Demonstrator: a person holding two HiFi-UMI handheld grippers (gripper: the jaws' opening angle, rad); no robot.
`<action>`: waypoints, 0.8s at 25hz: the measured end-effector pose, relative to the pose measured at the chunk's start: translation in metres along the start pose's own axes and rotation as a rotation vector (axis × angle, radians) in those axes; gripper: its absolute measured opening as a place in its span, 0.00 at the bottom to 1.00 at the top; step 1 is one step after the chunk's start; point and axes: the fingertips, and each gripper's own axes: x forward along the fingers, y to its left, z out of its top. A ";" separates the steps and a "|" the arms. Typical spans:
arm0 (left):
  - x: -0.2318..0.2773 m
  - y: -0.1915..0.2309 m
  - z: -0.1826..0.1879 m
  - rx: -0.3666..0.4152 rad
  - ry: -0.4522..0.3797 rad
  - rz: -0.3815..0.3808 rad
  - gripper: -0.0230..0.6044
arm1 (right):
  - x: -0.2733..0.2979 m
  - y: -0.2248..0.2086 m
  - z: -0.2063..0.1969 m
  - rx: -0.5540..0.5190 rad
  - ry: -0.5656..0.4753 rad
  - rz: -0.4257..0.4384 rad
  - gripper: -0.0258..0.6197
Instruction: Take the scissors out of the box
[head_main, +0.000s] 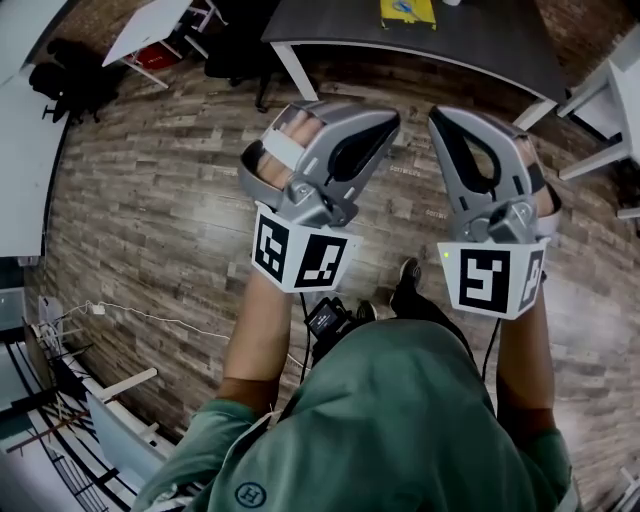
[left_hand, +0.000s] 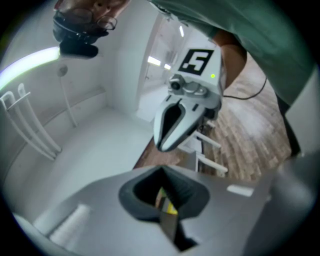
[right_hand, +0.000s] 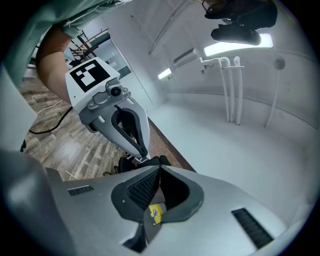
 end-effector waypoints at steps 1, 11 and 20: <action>0.007 0.002 -0.003 0.001 0.005 0.000 0.04 | 0.005 -0.004 -0.005 0.004 -0.004 0.003 0.05; 0.071 0.017 -0.026 0.010 0.052 0.009 0.04 | 0.043 -0.041 -0.048 0.013 -0.053 0.023 0.05; 0.113 0.023 -0.028 0.036 0.070 0.002 0.04 | 0.053 -0.072 -0.076 0.017 -0.083 0.010 0.05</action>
